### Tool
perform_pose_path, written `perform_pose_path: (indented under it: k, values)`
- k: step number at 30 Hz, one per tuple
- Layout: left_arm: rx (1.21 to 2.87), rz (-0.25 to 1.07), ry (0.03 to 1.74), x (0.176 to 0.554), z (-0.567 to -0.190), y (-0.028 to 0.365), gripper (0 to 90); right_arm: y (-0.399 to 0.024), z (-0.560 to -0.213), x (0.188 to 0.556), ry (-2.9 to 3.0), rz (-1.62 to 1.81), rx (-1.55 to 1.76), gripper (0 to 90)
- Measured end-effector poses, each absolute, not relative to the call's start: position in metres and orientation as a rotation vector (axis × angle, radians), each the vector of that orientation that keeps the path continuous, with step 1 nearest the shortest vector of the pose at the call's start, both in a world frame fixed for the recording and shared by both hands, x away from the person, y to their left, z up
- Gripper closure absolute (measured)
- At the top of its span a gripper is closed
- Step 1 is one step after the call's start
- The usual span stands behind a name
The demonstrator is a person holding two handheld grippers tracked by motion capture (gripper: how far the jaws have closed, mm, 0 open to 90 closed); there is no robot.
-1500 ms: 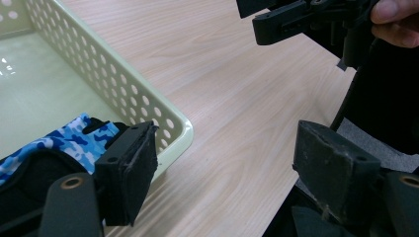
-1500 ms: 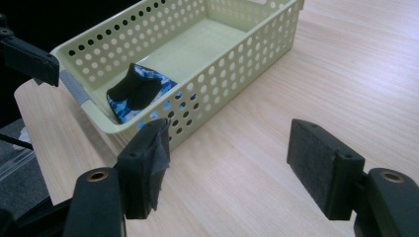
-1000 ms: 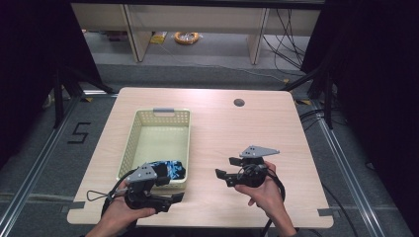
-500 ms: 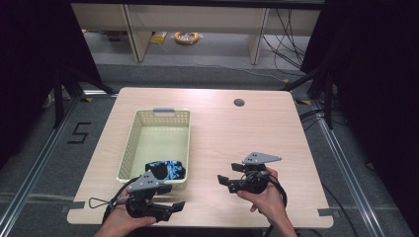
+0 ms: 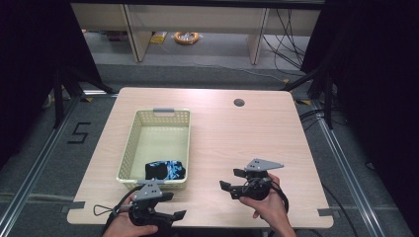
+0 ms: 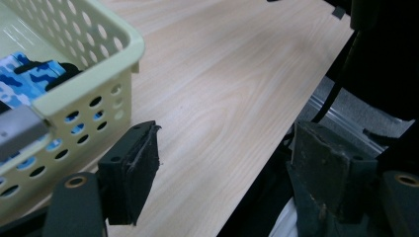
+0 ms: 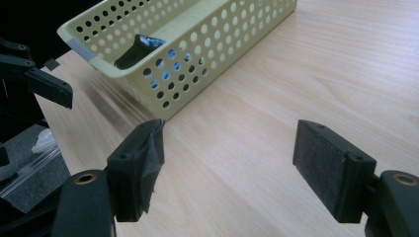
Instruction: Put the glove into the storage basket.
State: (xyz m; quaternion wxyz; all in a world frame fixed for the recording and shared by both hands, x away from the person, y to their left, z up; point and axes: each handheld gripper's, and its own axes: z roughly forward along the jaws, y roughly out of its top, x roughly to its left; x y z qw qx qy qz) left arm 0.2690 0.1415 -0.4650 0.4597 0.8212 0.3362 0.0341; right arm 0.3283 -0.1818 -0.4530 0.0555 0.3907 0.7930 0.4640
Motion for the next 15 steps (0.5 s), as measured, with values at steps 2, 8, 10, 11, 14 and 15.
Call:
perform_pose_path:
  k: [2,8,10,11,14,15]
  values:
    - [2.058,0.098,0.817,0.268,-0.467,0.143,25.7,-0.182,-0.455,0.329,2.412,1.413,1.173,28.7]
    - [2.04,0.098,0.835,0.264,-0.476,0.144,25.7,-0.182,-0.46,0.327,2.42,1.411,1.174,28.5]
    - [2.038,0.114,0.837,0.263,-0.479,0.146,25.7,-0.182,-0.461,0.324,2.404,1.411,1.188,28.5]
    - [2.049,0.124,0.831,0.263,-0.48,0.147,25.7,-0.182,-0.461,0.324,2.419,1.412,1.189,28.4]
    - [2.08,0.139,0.825,0.263,-0.482,0.15,25.6,-0.184,-0.462,0.321,2.417,1.397,1.173,28.3]
    - [2.057,0.127,0.842,0.261,-0.483,0.149,25.6,-0.183,-0.462,0.319,2.424,1.397,1.202,28.2]
